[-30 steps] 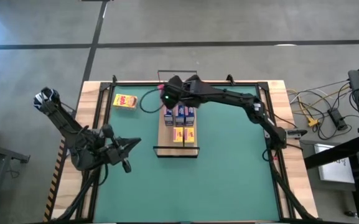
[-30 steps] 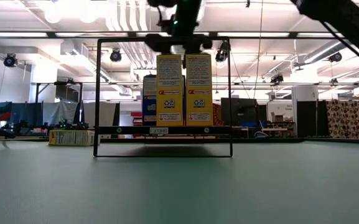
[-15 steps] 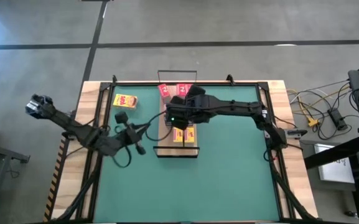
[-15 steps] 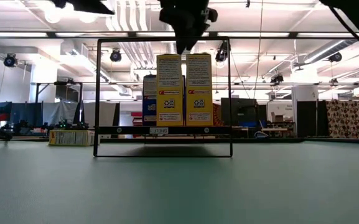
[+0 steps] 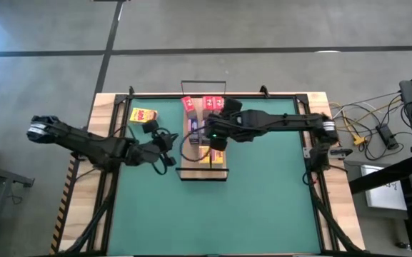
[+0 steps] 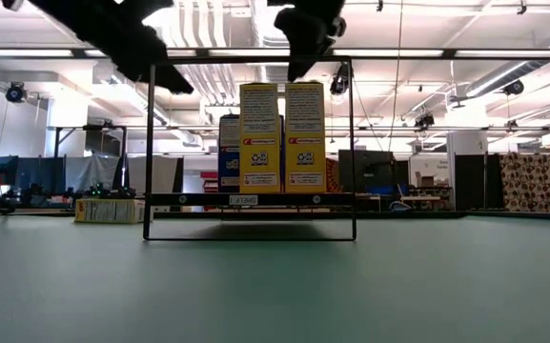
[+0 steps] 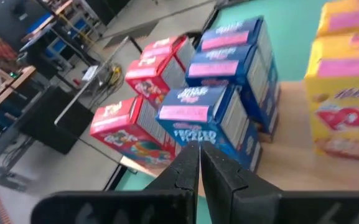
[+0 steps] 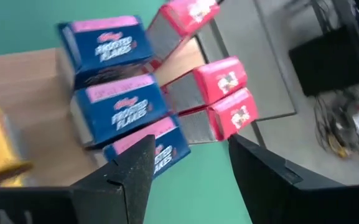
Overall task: Stack cereal on shelf
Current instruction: Put the red cereal box on the shelf aligned with the other red cereal box
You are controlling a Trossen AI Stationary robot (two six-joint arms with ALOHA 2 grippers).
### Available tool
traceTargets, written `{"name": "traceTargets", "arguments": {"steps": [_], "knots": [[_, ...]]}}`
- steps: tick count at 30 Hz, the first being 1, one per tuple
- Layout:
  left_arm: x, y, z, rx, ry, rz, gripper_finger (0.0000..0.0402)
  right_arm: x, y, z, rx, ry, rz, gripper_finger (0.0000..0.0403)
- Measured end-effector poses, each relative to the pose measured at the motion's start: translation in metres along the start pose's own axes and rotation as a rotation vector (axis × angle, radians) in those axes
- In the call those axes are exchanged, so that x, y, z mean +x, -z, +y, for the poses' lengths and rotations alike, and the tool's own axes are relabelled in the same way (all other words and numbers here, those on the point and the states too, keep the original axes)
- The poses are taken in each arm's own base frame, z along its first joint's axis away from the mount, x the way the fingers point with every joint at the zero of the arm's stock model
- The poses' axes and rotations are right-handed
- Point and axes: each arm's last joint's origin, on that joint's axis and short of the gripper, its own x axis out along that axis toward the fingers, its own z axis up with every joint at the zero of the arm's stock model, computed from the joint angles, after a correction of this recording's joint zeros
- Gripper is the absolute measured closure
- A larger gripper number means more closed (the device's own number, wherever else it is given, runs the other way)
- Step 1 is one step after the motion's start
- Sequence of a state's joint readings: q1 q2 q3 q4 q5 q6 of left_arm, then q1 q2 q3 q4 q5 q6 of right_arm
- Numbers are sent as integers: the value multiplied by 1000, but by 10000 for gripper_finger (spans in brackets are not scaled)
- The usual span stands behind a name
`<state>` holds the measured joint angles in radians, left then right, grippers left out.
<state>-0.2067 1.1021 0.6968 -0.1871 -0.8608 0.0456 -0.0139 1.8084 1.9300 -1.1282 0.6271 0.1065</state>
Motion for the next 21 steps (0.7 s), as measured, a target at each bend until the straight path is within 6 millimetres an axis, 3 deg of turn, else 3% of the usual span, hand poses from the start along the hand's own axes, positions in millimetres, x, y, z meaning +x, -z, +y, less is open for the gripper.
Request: {"name": "traceTargets", "arguments": {"steps": [7,12,21], "knots": [[25,6,6,42,53,71,401,15,40,-4,-38,-163,-179,209],[44,9,23,51,20,105,401,18,70,-14,-38,-170,-336,209],[61,17,48,50,-13,163,401,11,121,-19,36,-259,-658,209]]}}
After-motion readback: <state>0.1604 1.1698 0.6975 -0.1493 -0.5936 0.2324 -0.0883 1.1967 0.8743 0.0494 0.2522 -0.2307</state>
